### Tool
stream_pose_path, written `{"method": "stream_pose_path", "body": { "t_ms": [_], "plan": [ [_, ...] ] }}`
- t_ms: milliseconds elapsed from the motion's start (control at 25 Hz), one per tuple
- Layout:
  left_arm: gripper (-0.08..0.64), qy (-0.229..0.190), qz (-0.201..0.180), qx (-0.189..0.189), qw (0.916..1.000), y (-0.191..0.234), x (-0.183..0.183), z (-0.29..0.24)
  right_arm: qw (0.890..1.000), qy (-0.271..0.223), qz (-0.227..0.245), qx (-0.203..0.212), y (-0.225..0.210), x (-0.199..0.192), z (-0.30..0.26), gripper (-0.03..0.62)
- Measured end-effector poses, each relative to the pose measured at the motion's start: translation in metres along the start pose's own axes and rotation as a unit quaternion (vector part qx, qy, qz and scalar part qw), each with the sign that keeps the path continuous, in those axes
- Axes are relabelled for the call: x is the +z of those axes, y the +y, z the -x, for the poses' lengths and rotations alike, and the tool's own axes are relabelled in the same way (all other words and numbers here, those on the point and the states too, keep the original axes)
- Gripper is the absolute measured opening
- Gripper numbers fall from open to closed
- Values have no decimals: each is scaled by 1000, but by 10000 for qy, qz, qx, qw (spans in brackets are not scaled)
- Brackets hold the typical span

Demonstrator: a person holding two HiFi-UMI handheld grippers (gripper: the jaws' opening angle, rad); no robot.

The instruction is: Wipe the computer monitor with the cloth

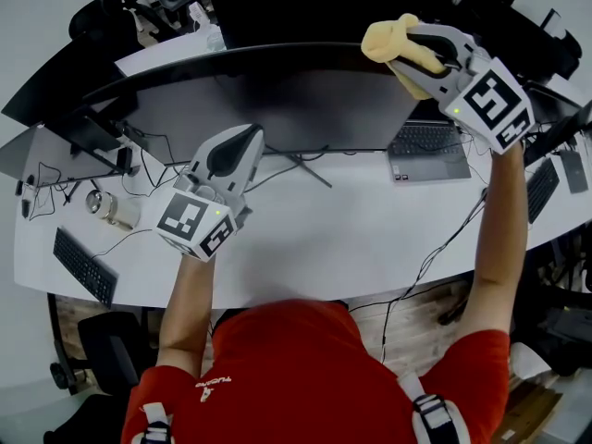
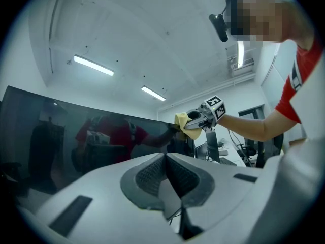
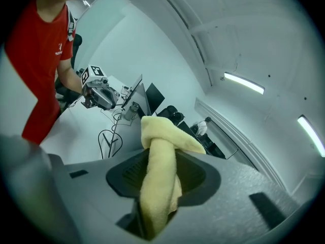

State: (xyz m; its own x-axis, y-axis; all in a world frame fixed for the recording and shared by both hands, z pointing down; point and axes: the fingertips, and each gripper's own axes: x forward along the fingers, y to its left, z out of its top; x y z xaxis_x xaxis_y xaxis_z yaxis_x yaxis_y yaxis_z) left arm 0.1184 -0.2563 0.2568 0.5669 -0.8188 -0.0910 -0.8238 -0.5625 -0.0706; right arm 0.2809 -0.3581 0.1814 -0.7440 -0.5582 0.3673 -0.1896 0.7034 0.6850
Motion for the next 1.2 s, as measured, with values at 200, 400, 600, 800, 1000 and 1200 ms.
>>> {"method": "stream_pose_path", "body": {
  "t_ms": [200, 400, 600, 800, 1000, 1200],
  "plan": [
    [12, 57, -13, -75, 10000, -8, -1, -11, 9994, -80, -255, -218, -12, -28, 20, 150],
    [12, 239, 7, -73, 9997, -18, -4, -19, 9953, -378, -798, -408, -19, -44, 39, 153],
    [12, 303, -9, -103, 9995, -22, -9, -24, 9903, -663, -1038, -644, -27, -60, 53, 156],
    [12, 313, -22, -152, 9994, -26, -16, -25, 9785, -1074, -1570, -798, -28, -72, 58, 158],
    [12, 411, -18, -162, 9990, -31, -22, -26, 9672, -1305, -1988, -897, -18, -88, 55, 156],
    [12, 503, -29, -146, 9986, -32, -26, -28, 9607, -1388, -2236, -880, 0, -105, 40, 156]
  ]
}}
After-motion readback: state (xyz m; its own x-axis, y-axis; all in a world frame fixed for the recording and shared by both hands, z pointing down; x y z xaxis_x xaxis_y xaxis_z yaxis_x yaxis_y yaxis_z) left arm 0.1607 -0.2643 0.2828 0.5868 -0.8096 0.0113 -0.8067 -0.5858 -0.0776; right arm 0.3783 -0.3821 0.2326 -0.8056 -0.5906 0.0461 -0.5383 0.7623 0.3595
